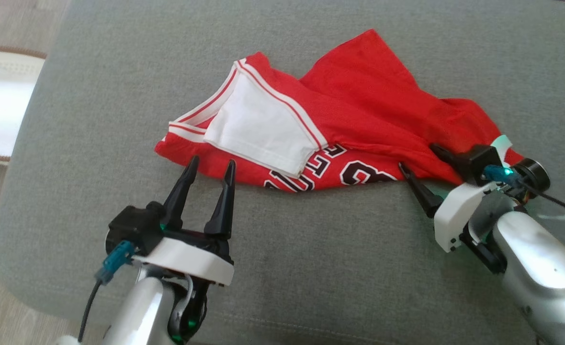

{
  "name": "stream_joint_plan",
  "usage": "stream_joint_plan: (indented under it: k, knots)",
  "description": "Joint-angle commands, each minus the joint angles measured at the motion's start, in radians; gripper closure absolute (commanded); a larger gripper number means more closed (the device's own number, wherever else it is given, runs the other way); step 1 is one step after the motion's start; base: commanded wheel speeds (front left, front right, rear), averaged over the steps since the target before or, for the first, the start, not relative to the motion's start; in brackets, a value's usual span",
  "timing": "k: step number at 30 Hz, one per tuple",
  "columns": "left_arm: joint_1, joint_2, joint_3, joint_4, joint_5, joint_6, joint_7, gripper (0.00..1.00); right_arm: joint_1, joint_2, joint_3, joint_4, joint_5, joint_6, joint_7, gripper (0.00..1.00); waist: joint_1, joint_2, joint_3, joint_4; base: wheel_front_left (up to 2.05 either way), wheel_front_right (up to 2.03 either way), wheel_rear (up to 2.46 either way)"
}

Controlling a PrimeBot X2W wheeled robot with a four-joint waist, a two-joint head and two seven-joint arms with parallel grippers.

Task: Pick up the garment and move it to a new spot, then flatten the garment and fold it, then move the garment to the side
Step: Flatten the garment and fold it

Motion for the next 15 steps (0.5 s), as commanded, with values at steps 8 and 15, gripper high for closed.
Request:
stream_joint_plan:
  k: [8, 15]
  knots:
    - [-0.045, 0.004, 0.034, -0.026, -0.003, 0.012, -0.005, 0.0, -0.088, -0.009, 0.139, 0.08, 0.051, -0.001, 0.0, 1.0, -0.0002, 0.0, 0.003, -0.011, 0.0, 0.0, 0.0]
    - [-0.042, 0.004, 0.056, -0.022, 0.009, 0.009, -0.005, 0.0, -0.126, 0.012, 0.142, 0.106, 0.023, -0.001, -0.138, 1.0, -0.0002, 0.0, -0.039, -0.054, 0.0, 0.0, 0.0]
